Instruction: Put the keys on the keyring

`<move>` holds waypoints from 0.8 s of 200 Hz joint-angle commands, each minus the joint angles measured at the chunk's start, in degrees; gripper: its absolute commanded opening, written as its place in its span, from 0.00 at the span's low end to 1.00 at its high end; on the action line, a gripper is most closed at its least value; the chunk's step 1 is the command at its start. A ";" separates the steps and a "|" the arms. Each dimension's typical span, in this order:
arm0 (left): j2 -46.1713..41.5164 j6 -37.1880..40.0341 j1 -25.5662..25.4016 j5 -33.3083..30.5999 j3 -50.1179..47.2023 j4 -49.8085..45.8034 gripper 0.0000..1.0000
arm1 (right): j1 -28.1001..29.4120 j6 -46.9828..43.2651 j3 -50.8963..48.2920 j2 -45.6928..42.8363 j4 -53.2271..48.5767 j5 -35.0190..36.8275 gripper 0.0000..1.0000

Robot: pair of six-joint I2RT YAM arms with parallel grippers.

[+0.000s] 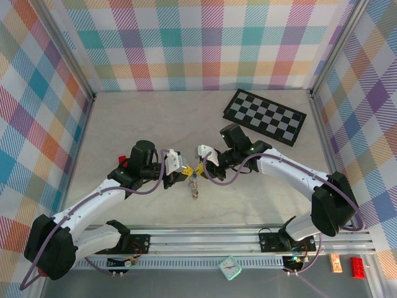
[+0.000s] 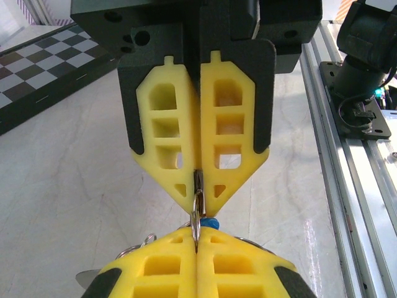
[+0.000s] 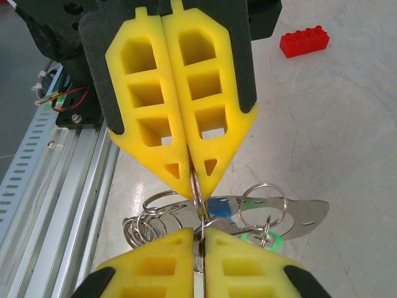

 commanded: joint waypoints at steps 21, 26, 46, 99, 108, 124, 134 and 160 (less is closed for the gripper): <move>-1.29 1.62 -0.48 2.45 0.16 1.14 0.00 | -0.30 -0.38 -0.39 -1.56 -0.31 -0.34 0.03; -1.33 1.55 -0.52 2.67 0.12 1.32 0.00 | -0.24 -0.32 -0.40 -1.39 -0.38 -0.05 0.03; -1.54 0.03 -0.56 3.68 -0.31 3.63 0.00 | -0.31 -0.41 -0.59 0.04 -0.46 0.68 0.01; -1.23 -0.35 -1.27 3.95 -0.88 5.76 0.00 | -0.31 0.56 0.37 2.84 0.18 -1.97 0.02; -1.29 -0.45 -1.27 3.80 -0.98 5.83 0.00 | -0.25 0.56 0.38 2.68 0.22 -2.21 0.03; -1.34 -0.78 -1.36 3.57 -1.36 6.23 0.00 | -0.39 1.23 -0.49 1.63 1.53 -2.35 0.12; -1.47 -1.09 -1.36 3.50 -1.67 6.54 0.00 | -0.59 1.82 -1.50 0.58 3.24 -2.73 0.17; -1.77 -2.87 -1.36 3.33 -2.79 8.67 0.00 | -0.84 2.74 -4.28 -1.91 6.96 -3.71 0.26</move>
